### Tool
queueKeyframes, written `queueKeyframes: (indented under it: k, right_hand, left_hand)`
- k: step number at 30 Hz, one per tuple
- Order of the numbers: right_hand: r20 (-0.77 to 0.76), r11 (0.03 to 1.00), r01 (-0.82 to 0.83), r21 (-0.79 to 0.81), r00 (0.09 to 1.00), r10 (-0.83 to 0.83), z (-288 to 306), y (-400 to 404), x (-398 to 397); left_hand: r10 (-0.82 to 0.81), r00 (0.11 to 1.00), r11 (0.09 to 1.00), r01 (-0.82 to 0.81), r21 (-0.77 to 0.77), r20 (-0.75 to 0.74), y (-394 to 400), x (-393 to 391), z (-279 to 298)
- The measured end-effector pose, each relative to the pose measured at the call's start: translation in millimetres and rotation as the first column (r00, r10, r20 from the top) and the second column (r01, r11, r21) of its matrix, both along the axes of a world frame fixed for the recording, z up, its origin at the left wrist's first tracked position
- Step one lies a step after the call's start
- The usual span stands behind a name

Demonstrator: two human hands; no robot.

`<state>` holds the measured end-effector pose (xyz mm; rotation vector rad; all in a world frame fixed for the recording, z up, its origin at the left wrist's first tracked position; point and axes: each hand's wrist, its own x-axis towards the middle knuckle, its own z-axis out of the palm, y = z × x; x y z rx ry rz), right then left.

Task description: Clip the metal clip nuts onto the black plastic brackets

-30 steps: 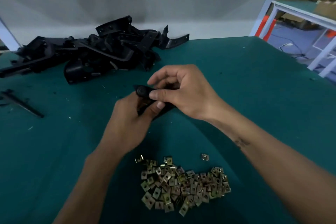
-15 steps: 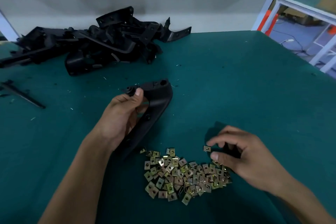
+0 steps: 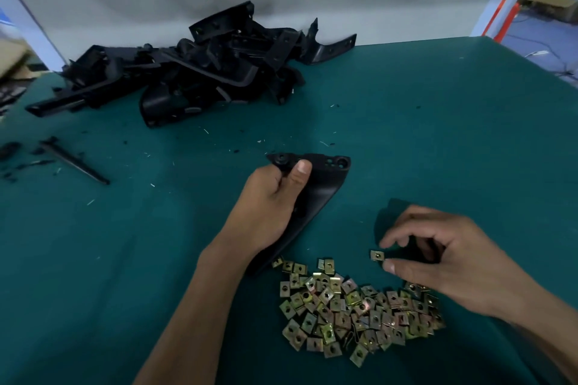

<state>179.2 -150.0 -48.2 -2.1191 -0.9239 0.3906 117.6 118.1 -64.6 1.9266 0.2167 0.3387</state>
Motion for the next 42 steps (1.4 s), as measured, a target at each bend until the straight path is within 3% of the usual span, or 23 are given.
queueKeyframes:
  k: [3, 6, 10, 14, 17, 19, 21, 24, 26, 30, 35, 42]
  right_hand:
    - [0.035, 0.998, -0.064, -0.001, 0.997, 0.064, -5, 11, 1]
    - [0.046, 0.998, -0.061, 0.029, 0.997, 0.060, -8, 20, 1]
    - [-0.255, 0.944, 0.096, 0.316, 0.967, -0.013, -3, 33, 16]
    - [-0.595, 0.716, 0.423, 0.556, 0.804, -0.013, -1, 65, 31]
    - [-0.679, 0.611, 0.526, 0.591, 0.734, 0.025, -2, 90, 36]
    - [-0.658, 0.642, 0.484, 0.594, 0.752, 0.042, -4, 100, 35]
    - [-0.597, 0.701, 0.408, 0.585, 0.801, 0.033, -8, 102, 32]
    - [-0.540, 0.728, 0.343, 0.594, 0.840, 0.044, -10, 100, 31]
    - [-0.560, 0.701, 0.361, 0.615, 0.826, 0.066, -9, 100, 33]
    - [-0.612, 0.656, 0.426, 0.623, 0.788, 0.069, -8, 99, 41]
    - [-0.583, 0.713, 0.371, 0.595, 0.810, 0.065, -11, 100, 42]
    - [-0.527, 0.712, 0.353, 0.607, 0.849, 0.029, -16, 103, 44]
  left_hand:
    - [-0.078, 0.996, 0.991, 0.074, 0.114, 0.037, 6, 2, 1]
    - [-0.069, 0.997, 0.961, 0.075, 0.265, -0.031, 12, 3, 2]
    - [-0.128, 0.983, 0.896, 0.170, 0.411, -0.129, 13, 2, 6]
    - [-0.085, 0.990, 0.753, 0.137, 0.644, -0.111, 5, -5, 8]
    - [0.002, 0.996, 0.659, 0.067, 0.749, -0.091, -1, -7, 9]
    - [0.085, 0.994, 0.588, 0.009, 0.809, -0.073, -1, -7, 7]
    - [0.139, 0.990, 0.574, -0.068, 0.816, -0.015, -1, -4, 5]
    - [0.146, 0.987, 0.753, -0.156, 0.639, 0.069, -6, 0, 1]
    - [0.139, 0.985, 0.798, -0.175, 0.576, 0.107, -9, 2, -2]
    - [0.142, 0.985, 0.747, -0.170, 0.643, 0.095, -10, 3, -6]
    - [0.165, 0.986, 0.677, -0.133, 0.724, 0.026, -7, 5, -9]
    - [0.166, 0.986, 0.647, -0.130, 0.751, 0.028, -9, 7, -9]
